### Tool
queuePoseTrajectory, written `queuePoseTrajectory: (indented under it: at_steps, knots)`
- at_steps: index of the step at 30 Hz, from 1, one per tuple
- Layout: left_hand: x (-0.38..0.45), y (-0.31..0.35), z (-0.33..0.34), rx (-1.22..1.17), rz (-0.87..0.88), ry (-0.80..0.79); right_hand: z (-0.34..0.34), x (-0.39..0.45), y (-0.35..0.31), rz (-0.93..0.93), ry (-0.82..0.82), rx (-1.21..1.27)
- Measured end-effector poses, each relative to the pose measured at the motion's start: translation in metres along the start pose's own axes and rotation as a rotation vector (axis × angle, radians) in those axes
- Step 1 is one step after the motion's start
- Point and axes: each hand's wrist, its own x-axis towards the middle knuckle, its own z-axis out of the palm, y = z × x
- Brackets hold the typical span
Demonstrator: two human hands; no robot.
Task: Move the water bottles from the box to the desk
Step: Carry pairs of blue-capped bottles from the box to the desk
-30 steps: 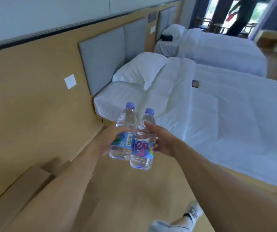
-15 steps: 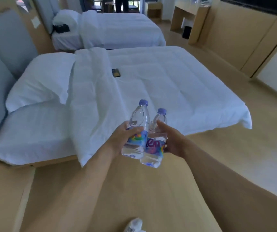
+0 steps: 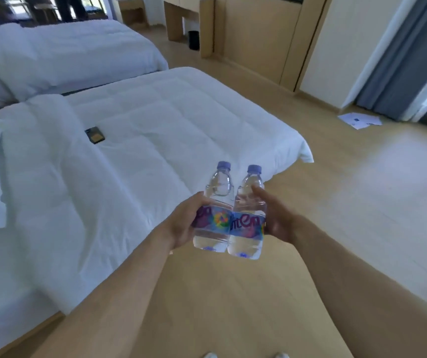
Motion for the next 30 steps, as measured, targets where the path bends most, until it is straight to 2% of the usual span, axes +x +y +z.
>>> queuePoseTrajectory:
  at_steps: [6,9,13,17,22,30]
  knots:
    - [0.066,0.009,0.101,0.150,0.029,-0.088,-0.102,-0.021,0.000,-0.063,0.069,0.168]
    - [0.099,0.010,0.154,0.184,0.053,-0.113,-0.157,-0.028,-0.001,-0.124,0.039,0.158]
    - [0.145,0.010,0.222,0.238,0.051,-0.129,-0.229,-0.038,-0.014,-0.196,0.091,0.151]
    - [0.182,0.015,0.279,0.148,-0.028,-0.172,-0.294,-0.044,-0.025,-0.220,0.065,0.205]
    - [0.222,0.024,0.325,0.110,-0.059,-0.322,-0.351,-0.043,-0.043,-0.246,0.161,0.257]
    - [0.313,0.048,0.355,0.146,-0.016,-0.280,-0.410,0.007,-0.087,-0.234,0.184,0.406]
